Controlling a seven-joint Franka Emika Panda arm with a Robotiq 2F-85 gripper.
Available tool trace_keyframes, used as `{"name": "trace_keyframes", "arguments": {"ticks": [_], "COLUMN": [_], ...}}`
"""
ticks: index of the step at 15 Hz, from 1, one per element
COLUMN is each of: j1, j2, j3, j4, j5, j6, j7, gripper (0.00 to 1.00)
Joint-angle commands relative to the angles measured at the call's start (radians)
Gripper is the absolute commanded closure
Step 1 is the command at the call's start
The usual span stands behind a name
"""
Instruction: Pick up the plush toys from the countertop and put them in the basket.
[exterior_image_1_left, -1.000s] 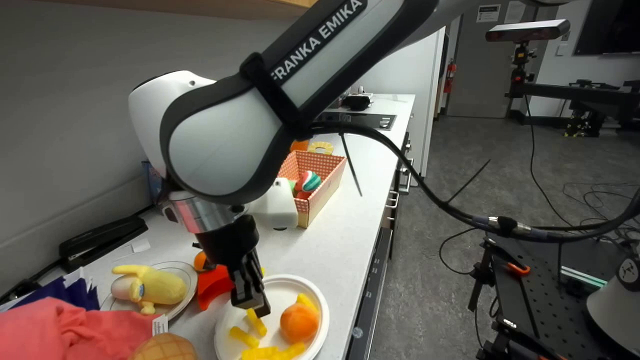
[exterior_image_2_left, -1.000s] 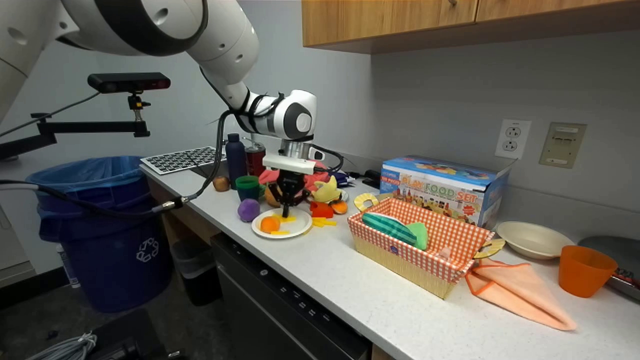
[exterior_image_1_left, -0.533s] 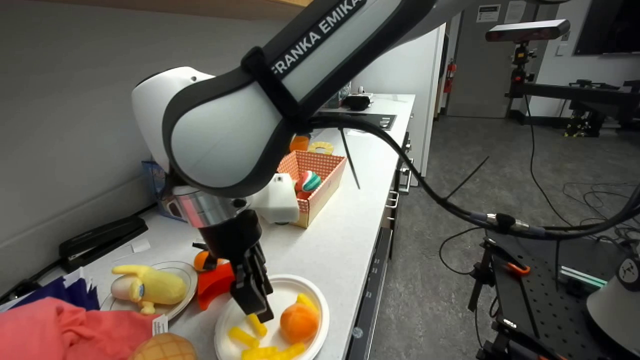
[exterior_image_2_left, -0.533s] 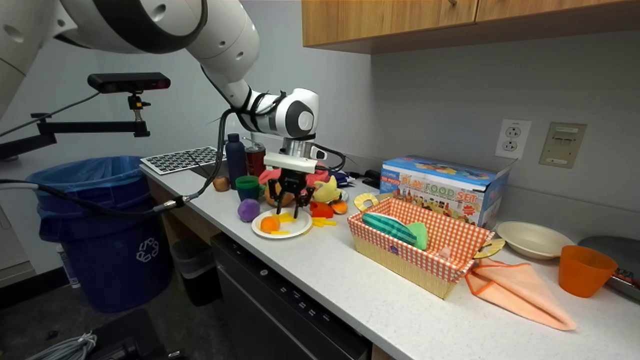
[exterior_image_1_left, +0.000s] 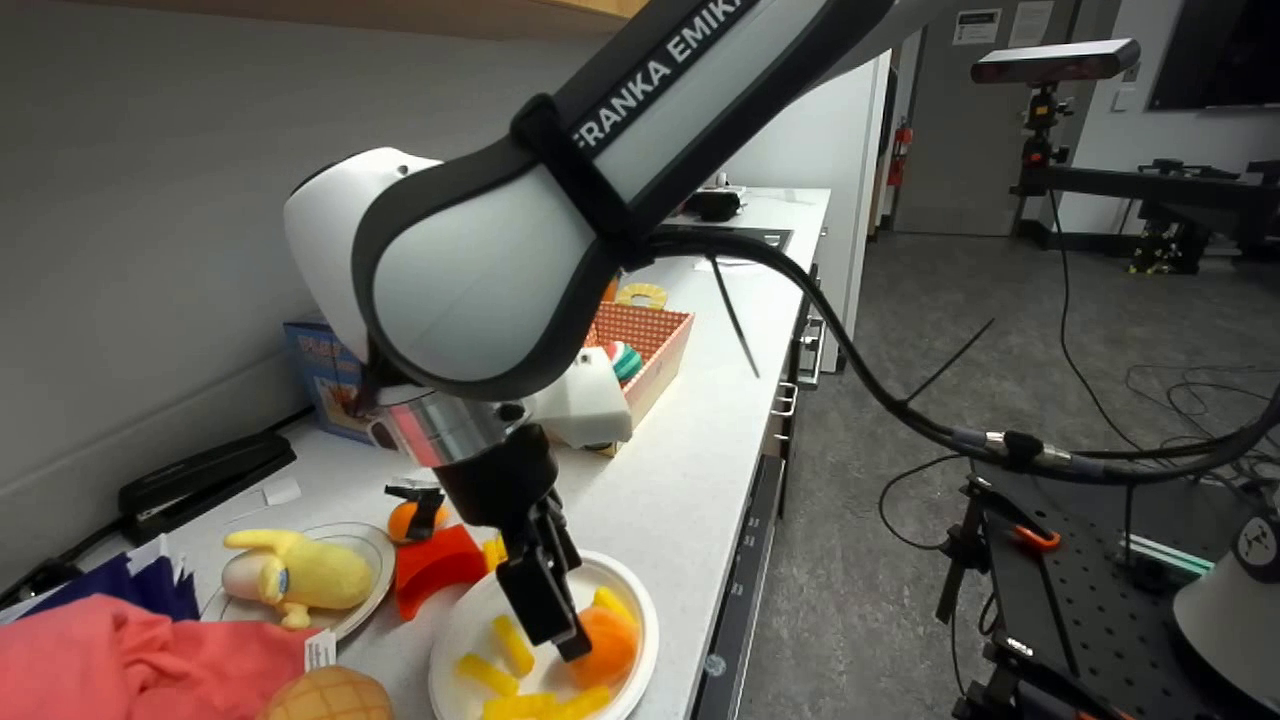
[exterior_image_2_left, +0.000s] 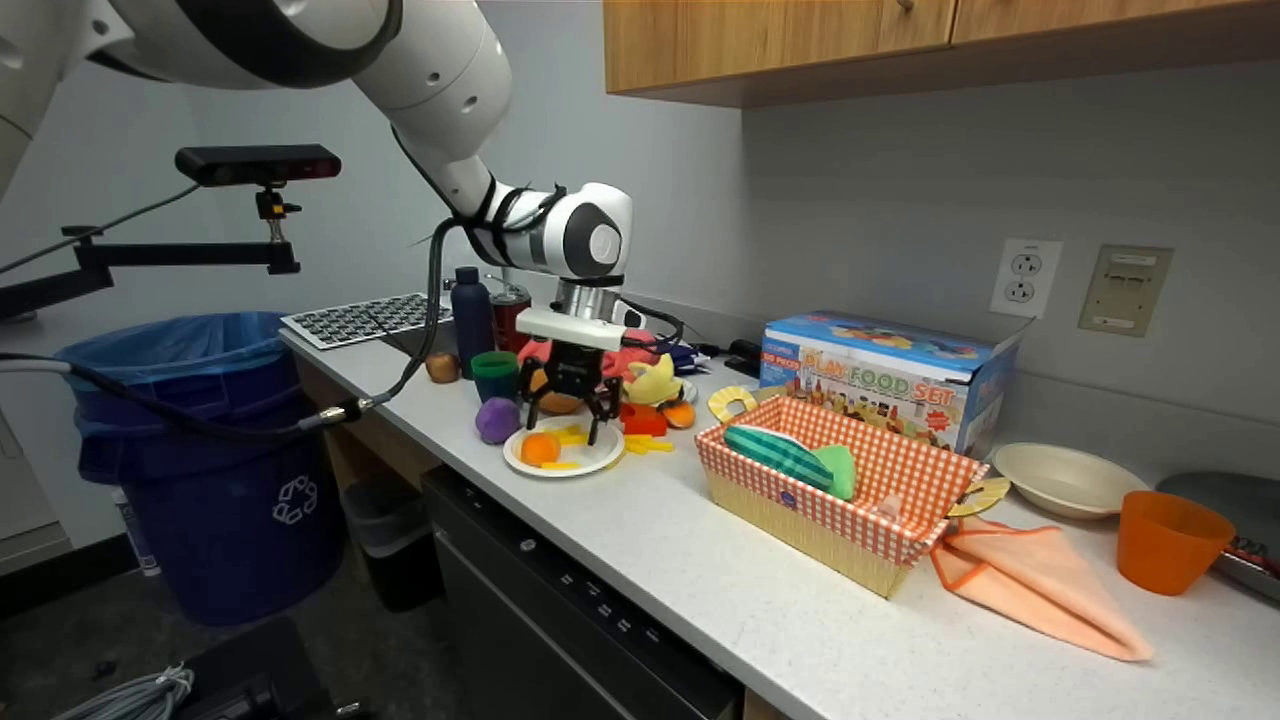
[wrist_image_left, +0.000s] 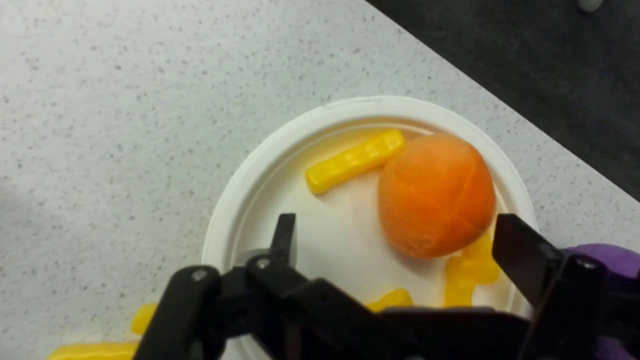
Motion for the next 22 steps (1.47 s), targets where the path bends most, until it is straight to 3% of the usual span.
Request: {"name": "trace_keyframes", "arguments": {"ticks": [1,6,7,8,17,18,22], "j1": [-0.013,-0.008,-0.006,-0.006,-0.011,-0.013,-0.047], "j2": [-0.032,-0.018,-0.016,-0.014,-0.036,-0.049,-0.141], "j3": [0.019,0.029,0.031,0.032,0.030,0.024,-0.012], "j4": [-0.049,-0.056,-0.057,-0.057,-0.060,-0.064,-0.098], "j5": [-0.001,0.002,0.001,0.004,0.008,0.007,0.017], "j6": [-0.019,-0.013,-0.012,-0.010,0.011,0.023,0.112], "j7": [-0.004,-0.002,0.000,0.002,0.026,0.037,0.109], "gripper": [0.00,0.00,0.17,0.28,0.93,0.97,0.96]}}
